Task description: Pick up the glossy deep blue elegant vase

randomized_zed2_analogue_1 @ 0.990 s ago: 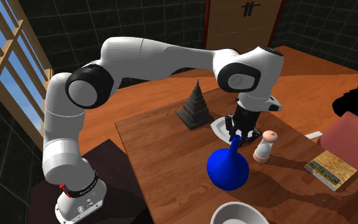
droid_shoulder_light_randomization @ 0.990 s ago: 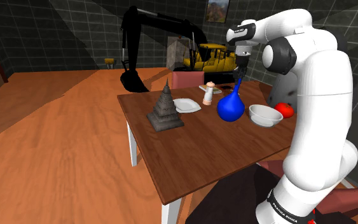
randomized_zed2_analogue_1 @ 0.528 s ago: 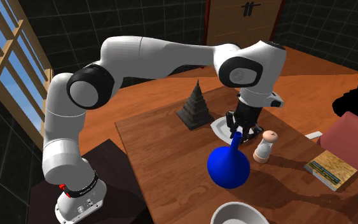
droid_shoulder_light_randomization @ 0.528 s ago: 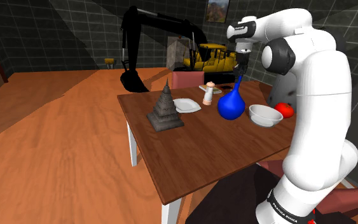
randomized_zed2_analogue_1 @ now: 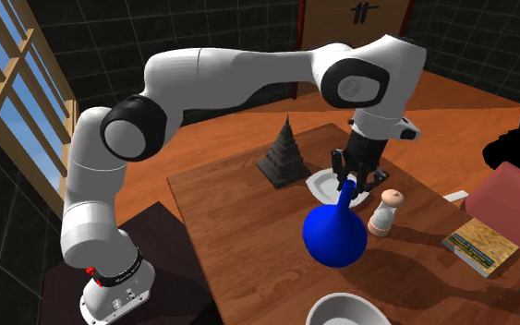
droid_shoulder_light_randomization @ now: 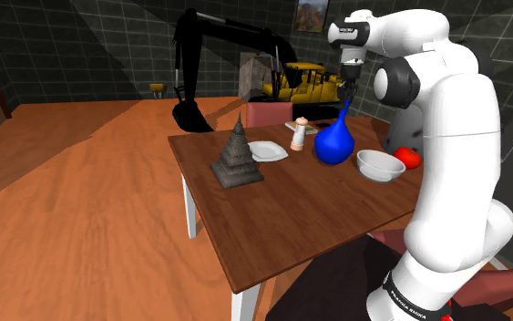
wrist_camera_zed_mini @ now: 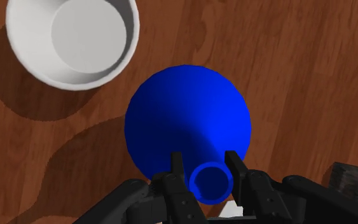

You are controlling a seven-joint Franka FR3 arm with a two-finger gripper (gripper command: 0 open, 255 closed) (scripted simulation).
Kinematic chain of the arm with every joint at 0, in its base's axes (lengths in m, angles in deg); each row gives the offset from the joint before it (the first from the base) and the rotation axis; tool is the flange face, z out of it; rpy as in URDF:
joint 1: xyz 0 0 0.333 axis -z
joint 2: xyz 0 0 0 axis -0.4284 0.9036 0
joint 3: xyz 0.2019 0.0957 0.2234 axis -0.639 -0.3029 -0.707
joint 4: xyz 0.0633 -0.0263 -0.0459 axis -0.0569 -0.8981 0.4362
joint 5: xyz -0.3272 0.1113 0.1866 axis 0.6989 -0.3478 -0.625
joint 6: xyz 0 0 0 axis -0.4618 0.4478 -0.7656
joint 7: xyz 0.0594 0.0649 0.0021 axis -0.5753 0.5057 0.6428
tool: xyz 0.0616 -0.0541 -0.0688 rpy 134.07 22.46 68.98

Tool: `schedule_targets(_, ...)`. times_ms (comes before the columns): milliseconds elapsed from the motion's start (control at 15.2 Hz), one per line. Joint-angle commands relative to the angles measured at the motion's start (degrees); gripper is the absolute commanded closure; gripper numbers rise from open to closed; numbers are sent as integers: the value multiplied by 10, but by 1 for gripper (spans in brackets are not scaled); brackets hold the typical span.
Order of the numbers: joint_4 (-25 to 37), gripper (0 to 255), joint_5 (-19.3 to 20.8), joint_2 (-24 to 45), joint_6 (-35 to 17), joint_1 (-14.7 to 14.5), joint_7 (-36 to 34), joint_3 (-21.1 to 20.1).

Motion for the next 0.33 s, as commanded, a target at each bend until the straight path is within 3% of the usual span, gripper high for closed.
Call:
schedule_targets(0, 26, 255, -3, 5, 20, 5, 0, 0)
schedule_targets(264, 58, 255, -7, 14, 42, 13, 2, -1)
